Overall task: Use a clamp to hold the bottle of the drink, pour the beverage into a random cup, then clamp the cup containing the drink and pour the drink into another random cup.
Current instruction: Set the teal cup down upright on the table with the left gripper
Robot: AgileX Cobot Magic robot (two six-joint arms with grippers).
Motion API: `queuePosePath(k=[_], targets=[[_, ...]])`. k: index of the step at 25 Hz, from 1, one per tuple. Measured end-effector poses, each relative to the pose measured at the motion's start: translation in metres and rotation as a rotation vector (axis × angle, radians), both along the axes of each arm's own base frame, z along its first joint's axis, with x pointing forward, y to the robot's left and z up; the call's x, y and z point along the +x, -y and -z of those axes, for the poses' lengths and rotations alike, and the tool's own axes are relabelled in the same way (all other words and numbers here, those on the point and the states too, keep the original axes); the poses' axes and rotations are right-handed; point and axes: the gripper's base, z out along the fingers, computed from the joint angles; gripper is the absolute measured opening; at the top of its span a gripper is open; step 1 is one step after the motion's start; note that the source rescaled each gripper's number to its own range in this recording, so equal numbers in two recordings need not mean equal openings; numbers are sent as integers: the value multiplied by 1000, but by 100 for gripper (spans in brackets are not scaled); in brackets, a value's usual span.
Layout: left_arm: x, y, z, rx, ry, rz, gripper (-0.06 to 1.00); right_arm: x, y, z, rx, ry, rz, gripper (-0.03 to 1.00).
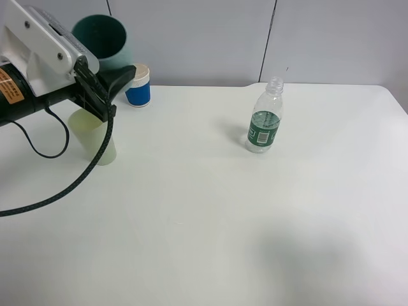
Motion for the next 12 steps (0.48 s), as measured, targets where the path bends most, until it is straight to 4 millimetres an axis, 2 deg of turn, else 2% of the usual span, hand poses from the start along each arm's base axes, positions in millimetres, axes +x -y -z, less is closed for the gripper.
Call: queuePosePath(k=[6,12], targets=[[-13,13,7,6,-105,194,3,0,0,0,0,0,0,99],[-20,14,15,-3,-151,216,3,0,0,0,0,0,0,99]])
